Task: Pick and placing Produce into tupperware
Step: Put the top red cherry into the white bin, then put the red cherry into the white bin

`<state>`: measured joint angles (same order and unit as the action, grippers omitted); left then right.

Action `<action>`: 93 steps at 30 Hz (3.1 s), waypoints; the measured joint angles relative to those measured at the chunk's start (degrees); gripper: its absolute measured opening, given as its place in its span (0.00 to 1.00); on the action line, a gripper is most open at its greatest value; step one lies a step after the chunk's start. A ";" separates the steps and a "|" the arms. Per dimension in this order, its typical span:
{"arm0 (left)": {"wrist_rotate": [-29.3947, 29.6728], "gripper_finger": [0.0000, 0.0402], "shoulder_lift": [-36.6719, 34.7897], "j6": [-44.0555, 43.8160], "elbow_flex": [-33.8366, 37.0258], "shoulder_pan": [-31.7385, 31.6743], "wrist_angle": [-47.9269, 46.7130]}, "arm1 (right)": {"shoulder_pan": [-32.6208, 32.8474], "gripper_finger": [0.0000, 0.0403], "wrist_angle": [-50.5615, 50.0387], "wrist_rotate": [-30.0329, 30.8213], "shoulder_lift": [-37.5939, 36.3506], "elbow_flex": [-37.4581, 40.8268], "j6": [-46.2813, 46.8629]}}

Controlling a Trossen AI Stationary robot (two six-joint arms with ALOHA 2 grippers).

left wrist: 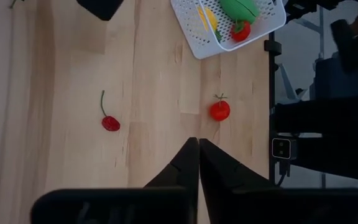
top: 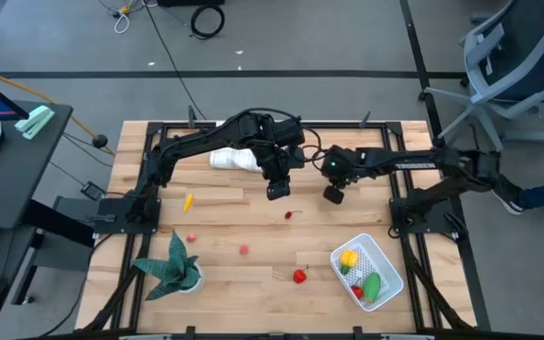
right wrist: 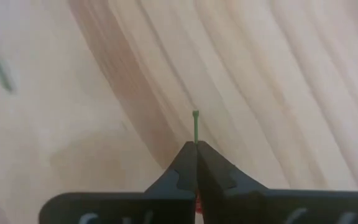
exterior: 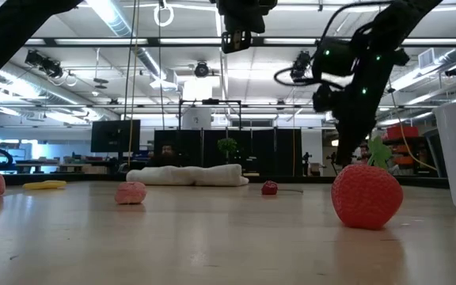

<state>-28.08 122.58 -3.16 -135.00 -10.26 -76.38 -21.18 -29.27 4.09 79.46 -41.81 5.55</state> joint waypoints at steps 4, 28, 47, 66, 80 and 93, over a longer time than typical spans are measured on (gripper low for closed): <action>0.00 0.08 0.00 0.00 0.00 0.00 -0.02 | 1.20 0.00 -1.47 -2.20 -6.76 -0.01 9.31; 0.04 0.07 0.02 1.48 0.00 1.49 8.27 | 57.54 0.00 -6.57 -4.81 -20.09 -0.01 72.03; 0.02 0.06 0.02 1.29 0.00 1.44 15.98 | 59.86 0.21 -14.17 -8.53 -1.81 -4.72 69.87; 14.00 0.28 0.18 2.38 16.99 4.07 21.91 | 53.75 0.33 -13.98 3.45 -11.75 -18.14 69.34; 15.31 0.48 0.09 -3.26 41.38 4.04 50.33 | 50.40 0.32 -14.03 21.56 -13.04 -27.29 55.87; 21.43 0.42 0.07 0.90 46.49 4.13 56.22 | 50.15 0.32 -14.52 21.56 -12.98 -27.20 55.73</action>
<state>-6.64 122.65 -2.26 -88.51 -6.13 -20.16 28.97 -43.79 25.65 66.48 -69.01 61.28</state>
